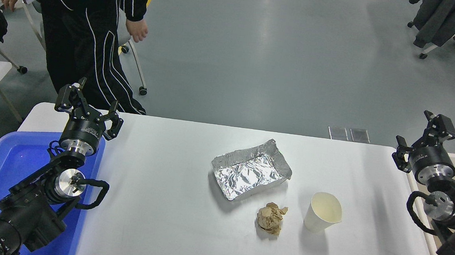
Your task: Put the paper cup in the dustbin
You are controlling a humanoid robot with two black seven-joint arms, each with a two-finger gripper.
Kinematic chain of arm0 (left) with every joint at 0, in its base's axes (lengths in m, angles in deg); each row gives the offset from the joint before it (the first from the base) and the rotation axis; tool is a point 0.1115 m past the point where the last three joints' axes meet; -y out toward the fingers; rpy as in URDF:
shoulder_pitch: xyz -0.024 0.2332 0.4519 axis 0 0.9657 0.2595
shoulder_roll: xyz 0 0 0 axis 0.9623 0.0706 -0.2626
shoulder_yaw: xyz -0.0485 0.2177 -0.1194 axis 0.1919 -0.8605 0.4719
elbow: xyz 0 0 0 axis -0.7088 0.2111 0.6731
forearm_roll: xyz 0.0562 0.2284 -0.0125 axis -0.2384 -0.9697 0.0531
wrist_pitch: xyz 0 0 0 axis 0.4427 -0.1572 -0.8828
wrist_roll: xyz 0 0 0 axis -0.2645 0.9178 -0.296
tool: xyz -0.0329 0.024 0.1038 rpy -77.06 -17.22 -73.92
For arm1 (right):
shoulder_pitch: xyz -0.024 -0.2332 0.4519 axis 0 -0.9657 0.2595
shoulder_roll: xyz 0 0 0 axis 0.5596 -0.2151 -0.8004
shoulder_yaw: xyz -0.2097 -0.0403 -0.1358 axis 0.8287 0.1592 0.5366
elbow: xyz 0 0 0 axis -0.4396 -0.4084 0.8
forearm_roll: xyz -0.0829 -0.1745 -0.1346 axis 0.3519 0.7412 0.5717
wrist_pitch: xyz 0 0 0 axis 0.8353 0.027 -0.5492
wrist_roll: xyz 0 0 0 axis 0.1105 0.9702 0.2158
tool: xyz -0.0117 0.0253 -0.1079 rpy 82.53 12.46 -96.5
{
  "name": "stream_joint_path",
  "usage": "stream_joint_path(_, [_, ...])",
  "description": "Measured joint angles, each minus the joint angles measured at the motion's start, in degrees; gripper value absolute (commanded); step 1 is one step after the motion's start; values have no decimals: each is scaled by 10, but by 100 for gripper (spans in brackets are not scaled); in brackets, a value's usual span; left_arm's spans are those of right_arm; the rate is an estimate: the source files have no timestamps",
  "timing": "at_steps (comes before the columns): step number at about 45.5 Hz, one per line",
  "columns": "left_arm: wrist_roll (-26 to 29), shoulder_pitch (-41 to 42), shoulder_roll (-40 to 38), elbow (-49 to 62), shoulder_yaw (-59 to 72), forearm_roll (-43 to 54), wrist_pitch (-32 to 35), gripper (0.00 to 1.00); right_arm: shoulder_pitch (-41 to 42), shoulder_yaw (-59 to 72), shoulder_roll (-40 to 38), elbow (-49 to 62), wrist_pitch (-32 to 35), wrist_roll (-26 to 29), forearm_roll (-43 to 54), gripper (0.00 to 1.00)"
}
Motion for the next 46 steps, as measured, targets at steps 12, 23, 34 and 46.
stream_joint_path(12, [0,0,0,0,0,0,0,100,1,1,4,9,-1,0,0,99])
stream_joint_path(23, [0,0,0,0,0,0,0,100,1,1,3,11,-1,0,0,99])
stream_joint_path(34, [0,0,0,0,0,0,0,100,13,8,2,12,0,1,0,99])
stream_joint_path(46, [0,0,0,0,0,0,0,100,24,13,0,15,-2,1,6,99])
